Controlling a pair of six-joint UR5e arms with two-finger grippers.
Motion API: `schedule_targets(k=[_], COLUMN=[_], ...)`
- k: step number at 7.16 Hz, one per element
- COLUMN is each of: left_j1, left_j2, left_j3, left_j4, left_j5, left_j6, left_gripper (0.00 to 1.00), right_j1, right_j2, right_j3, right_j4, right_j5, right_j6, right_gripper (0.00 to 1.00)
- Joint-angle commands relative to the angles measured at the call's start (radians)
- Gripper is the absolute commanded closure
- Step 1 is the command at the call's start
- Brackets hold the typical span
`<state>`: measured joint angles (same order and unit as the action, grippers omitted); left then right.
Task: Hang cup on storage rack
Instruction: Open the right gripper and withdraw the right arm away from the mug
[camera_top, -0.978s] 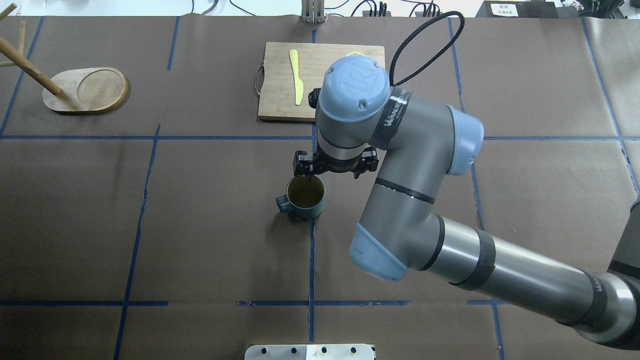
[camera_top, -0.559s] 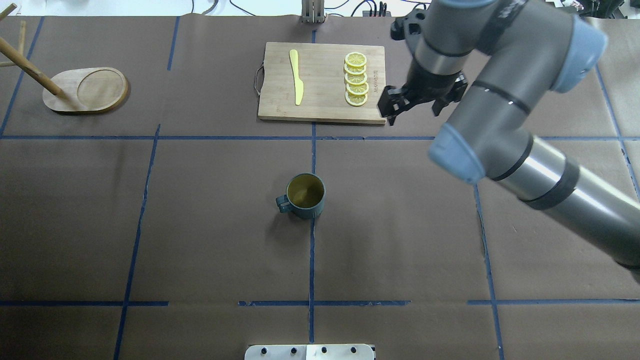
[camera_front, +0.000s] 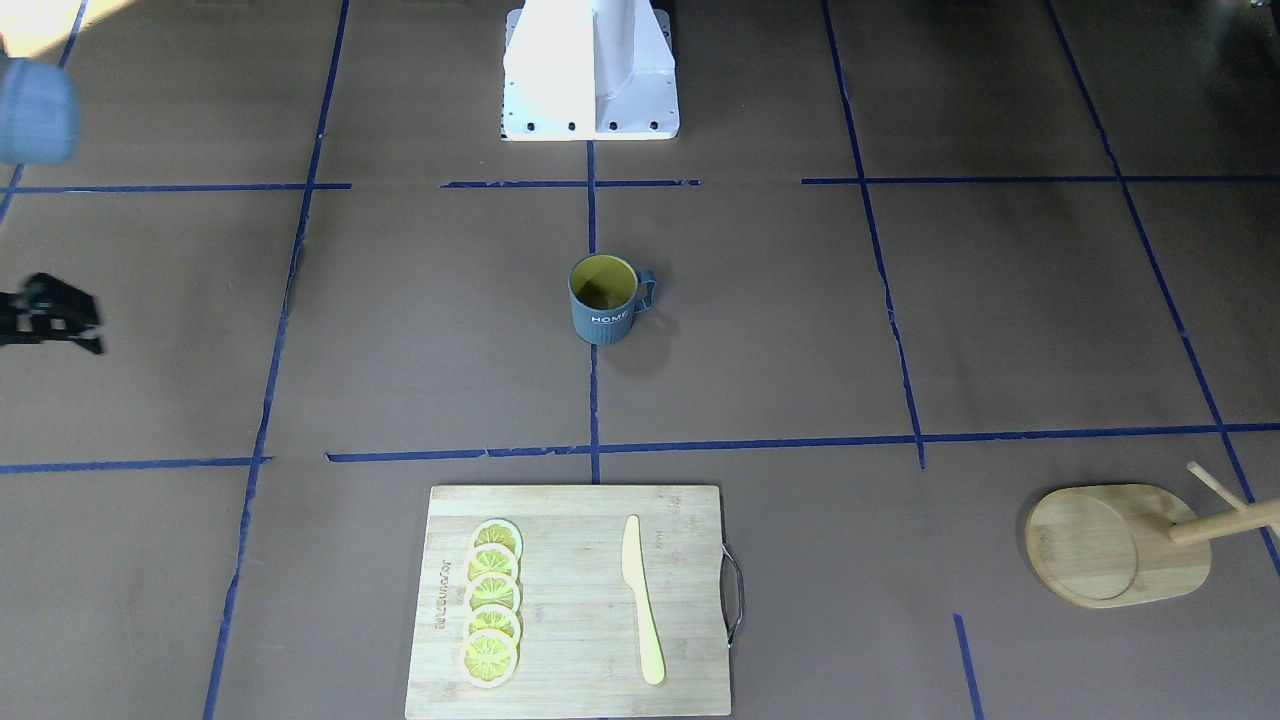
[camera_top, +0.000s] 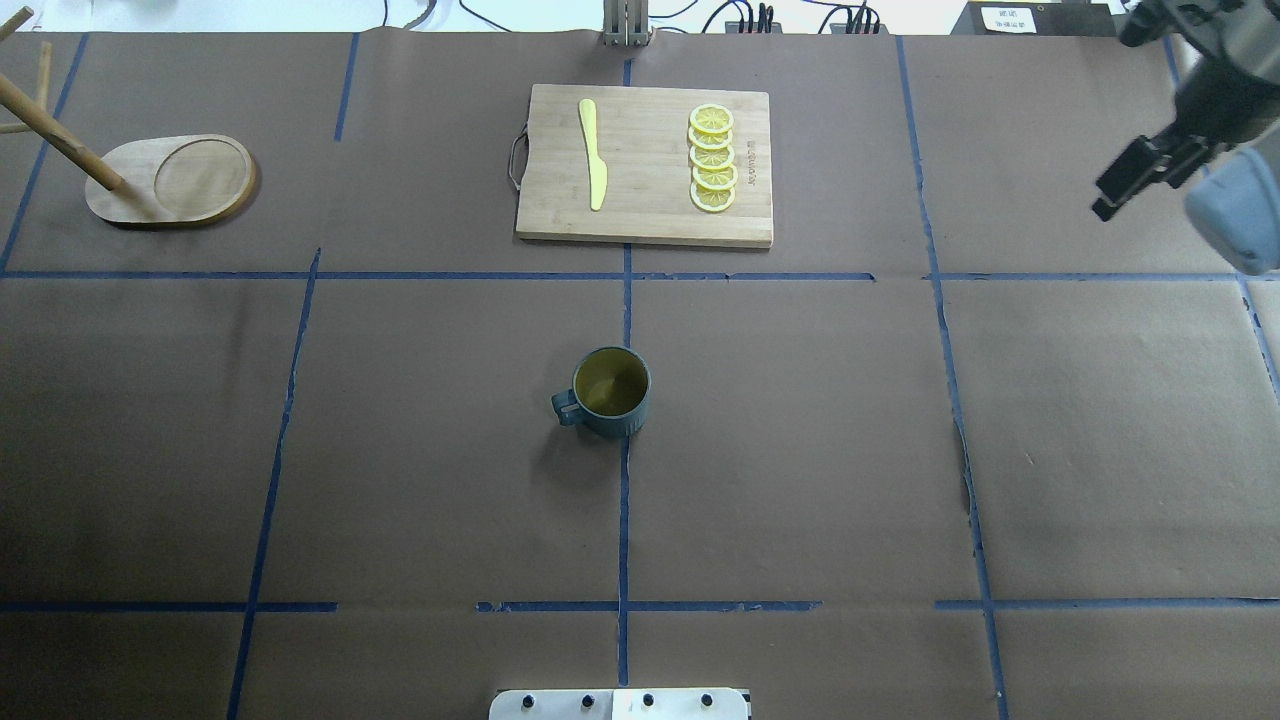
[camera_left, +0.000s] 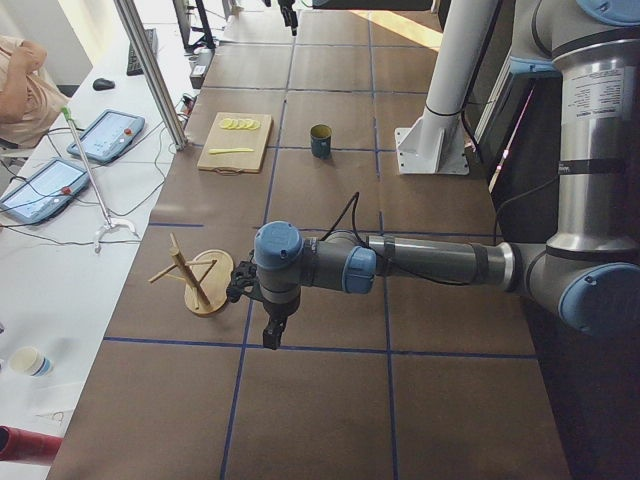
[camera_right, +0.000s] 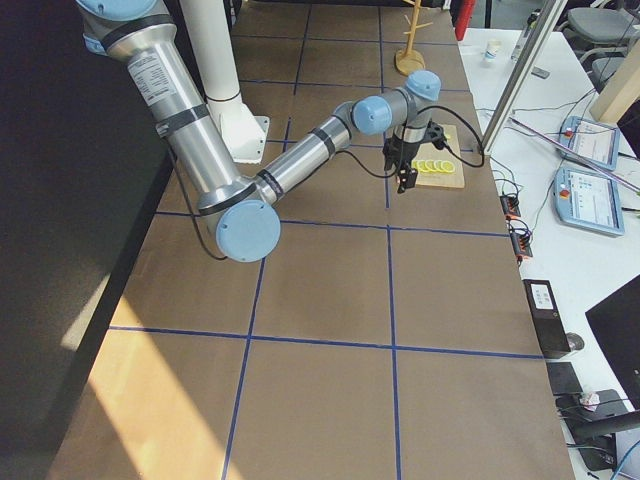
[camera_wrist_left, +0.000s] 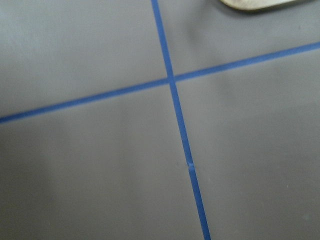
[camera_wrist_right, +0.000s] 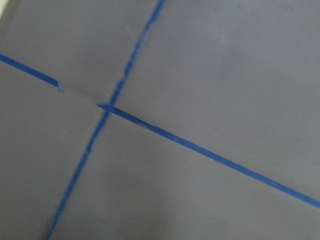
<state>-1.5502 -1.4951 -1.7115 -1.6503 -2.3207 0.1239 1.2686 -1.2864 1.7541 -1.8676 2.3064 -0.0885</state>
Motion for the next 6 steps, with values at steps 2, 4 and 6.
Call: schedule_targets(k=[2, 4, 6], left_j1=[0.004, 0.129, 0.295], left_j2=[-0.008, -0.046, -0.121], left_j3=[-0.035, -0.062, -0.06], left_j4=[-0.052, -0.24, -0.5], left_j5=[-0.028, -0.199, -0.209], left_j6=[-0.041, -0.062, -0.218], left_gripper=[0.0, 0.0, 0.0], right_j1=[0.201, 0.201, 0.199], right_j2=[-0.328, -0.387, -0.383], right_j3=[0.043, 0.082, 0.085], right_j4=[0.098, 0.116, 0.117], right_j5=[-0.002, -0.021, -0.032], right_j6=[-0.111, -0.042, -0.031], right_gripper=[0.0, 0.0, 0.0])
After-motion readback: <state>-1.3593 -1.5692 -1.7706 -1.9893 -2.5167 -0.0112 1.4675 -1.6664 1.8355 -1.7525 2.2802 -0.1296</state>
